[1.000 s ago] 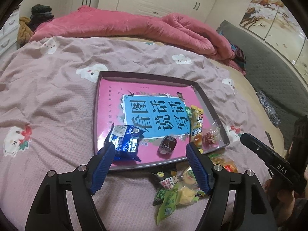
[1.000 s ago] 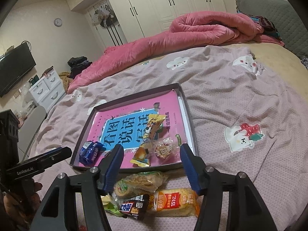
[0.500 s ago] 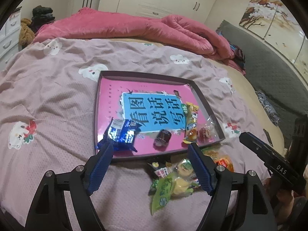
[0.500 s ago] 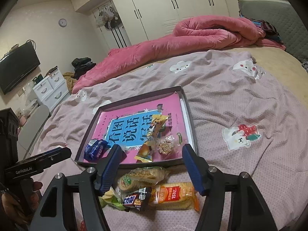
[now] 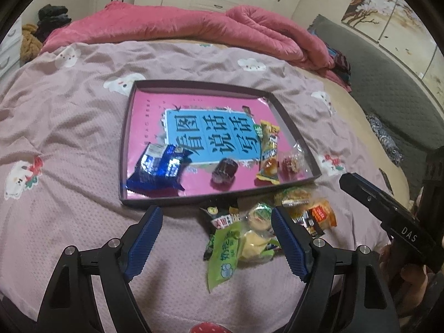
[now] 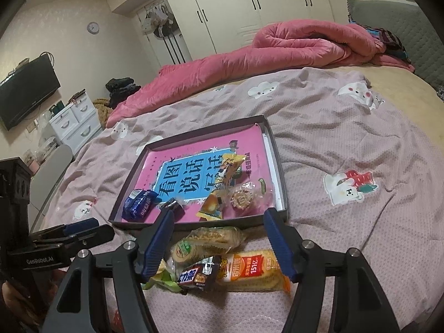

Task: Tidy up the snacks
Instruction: 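Withdraw both tools from the tray toward the remaining snacks, then grasp clear bag of crunchy snack with right tool while left tool approaches green bag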

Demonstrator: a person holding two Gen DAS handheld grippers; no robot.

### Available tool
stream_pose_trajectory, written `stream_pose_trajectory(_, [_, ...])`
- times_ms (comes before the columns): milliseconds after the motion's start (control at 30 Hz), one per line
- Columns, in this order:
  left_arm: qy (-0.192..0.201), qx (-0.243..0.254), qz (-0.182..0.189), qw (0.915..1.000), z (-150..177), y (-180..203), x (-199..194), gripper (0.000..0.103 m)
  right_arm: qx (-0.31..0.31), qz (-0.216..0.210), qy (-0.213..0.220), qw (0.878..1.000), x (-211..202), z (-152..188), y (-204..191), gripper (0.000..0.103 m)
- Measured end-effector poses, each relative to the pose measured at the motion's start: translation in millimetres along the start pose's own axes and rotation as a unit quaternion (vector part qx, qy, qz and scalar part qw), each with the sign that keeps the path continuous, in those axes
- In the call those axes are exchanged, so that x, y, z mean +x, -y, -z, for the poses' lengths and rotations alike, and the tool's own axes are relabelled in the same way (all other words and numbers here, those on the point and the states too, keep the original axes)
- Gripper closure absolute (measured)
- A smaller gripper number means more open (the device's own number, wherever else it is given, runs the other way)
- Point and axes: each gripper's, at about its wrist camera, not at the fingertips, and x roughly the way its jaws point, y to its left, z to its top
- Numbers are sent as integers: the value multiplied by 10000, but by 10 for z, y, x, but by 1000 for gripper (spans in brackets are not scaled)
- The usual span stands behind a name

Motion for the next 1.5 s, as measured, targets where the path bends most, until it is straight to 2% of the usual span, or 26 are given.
stream_pose_trajectory(600, [-575, 107, 245, 9980, 252, 89, 273, 21, -171, -64, -294, 9994, 117, 94, -63, 32])
stream_pose_trajectory(933, [-881, 0, 303, 9956, 363, 107, 473, 21, -224, -66, -504, 9985, 211, 155, -77, 30])
stream_pose_trajectory(1300, [-986, -130, 261, 9947, 382, 80, 638, 21, -378, 38, -754, 9964, 361, 222, -88, 30])
stream_pose_trajectory(1500, [-1000, -81, 264, 9946, 381, 108, 678, 21, -655, 103, -952, 9932, 507, 242, -157, 30])
